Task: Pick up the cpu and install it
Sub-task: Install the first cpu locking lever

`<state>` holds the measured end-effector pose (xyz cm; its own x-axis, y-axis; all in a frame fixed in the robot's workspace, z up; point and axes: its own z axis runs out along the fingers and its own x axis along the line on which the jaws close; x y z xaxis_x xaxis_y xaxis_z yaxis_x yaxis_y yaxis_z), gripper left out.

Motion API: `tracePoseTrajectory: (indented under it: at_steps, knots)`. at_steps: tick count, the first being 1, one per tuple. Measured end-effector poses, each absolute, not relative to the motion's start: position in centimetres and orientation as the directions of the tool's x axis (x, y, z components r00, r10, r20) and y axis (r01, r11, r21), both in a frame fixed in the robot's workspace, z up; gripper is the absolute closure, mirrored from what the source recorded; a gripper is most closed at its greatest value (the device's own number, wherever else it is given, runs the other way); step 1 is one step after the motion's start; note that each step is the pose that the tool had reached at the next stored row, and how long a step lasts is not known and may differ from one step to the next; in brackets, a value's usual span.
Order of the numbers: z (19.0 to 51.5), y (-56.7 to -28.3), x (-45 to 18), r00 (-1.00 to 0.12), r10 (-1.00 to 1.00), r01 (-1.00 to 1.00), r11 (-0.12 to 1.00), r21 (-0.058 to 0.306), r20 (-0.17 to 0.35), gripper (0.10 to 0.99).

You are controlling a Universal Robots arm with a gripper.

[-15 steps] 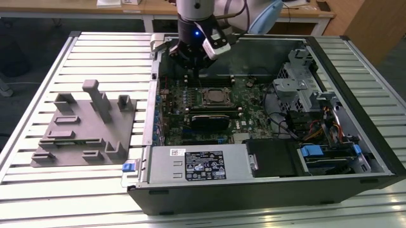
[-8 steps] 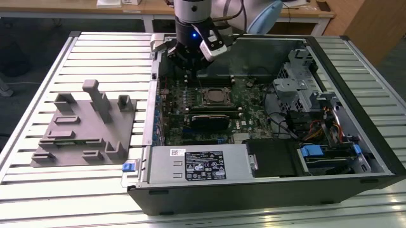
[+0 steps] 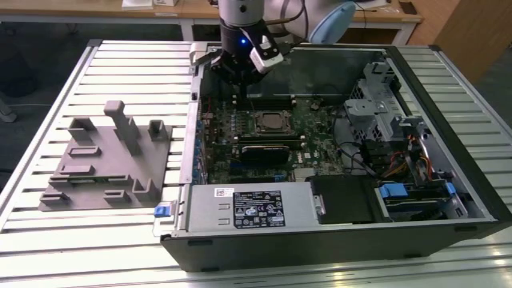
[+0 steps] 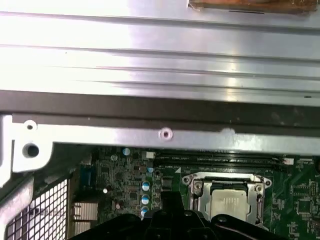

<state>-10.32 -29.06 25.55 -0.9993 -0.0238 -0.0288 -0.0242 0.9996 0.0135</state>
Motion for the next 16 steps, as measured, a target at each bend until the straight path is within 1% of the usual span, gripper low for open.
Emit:
tracePoseTrajectory:
  at_steps: [16]
  knots:
    - [25.5, -28.6, -8.7, -0.999, -0.024, -0.024, 1.0, 0.014, -0.029, 0.98]
